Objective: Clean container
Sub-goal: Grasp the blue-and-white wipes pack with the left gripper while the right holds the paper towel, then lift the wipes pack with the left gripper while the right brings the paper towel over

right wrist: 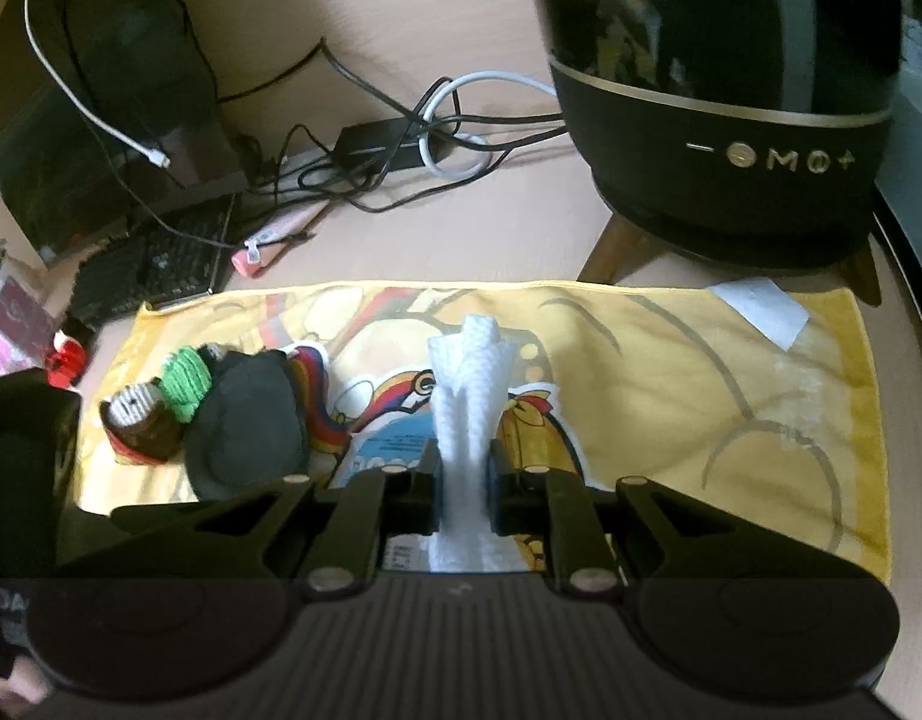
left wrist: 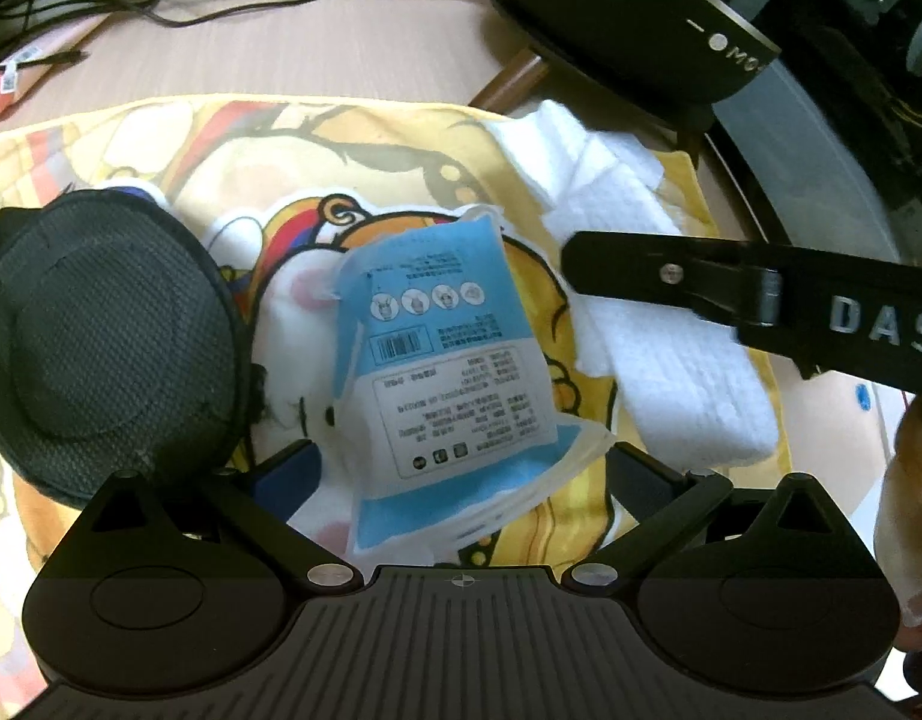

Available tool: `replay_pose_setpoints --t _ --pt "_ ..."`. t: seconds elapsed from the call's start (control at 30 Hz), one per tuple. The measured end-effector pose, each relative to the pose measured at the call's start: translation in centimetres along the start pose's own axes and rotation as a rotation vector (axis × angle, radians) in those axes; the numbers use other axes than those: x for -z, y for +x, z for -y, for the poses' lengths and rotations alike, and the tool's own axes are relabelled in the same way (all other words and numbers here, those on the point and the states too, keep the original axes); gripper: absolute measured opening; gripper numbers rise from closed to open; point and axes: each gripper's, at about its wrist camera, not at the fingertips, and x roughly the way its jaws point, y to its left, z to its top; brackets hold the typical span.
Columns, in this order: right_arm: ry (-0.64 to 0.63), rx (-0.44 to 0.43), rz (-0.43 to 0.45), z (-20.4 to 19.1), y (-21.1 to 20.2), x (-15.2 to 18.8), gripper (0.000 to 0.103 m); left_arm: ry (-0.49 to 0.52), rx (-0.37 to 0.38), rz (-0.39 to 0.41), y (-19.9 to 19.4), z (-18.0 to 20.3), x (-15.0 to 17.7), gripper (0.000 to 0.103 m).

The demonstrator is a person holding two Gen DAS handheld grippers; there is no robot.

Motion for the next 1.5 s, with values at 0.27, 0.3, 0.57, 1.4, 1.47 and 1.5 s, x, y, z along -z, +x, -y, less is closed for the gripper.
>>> replay_pose_setpoints --t 0.27,0.3,0.57,1.4,1.47,1.5 --pt "-0.02 -0.066 -0.05 1.2 1.6 -1.7 0.013 -0.023 -0.066 -0.012 0.5 1.0 -0.5 0.103" --pt "-0.03 -0.07 -0.06 1.4 1.9 -1.8 0.013 -0.031 -0.075 -0.013 0.6 1.1 -0.5 0.103" --pt "-0.028 -0.152 -0.141 3.1 3.9 -0.9 0.013 -0.057 -0.115 -0.032 0.5 1.7 -0.8 0.103" --pt "0.242 0.113 -0.01 6.4 -1.6 4.1 0.016 -0.372 0.377 -0.051 0.0 -5.4 -0.3 0.086" --pt "0.235 0.085 0.041 7.1 -2.0 3.9 0.016 -0.358 0.368 -0.03 0.0 -4.9 0.2 0.05" --pt "0.23 0.069 0.068 7.4 -2.2 3.9 0.016 -0.341 0.364 -0.022 0.0 -4.7 0.4 0.046"
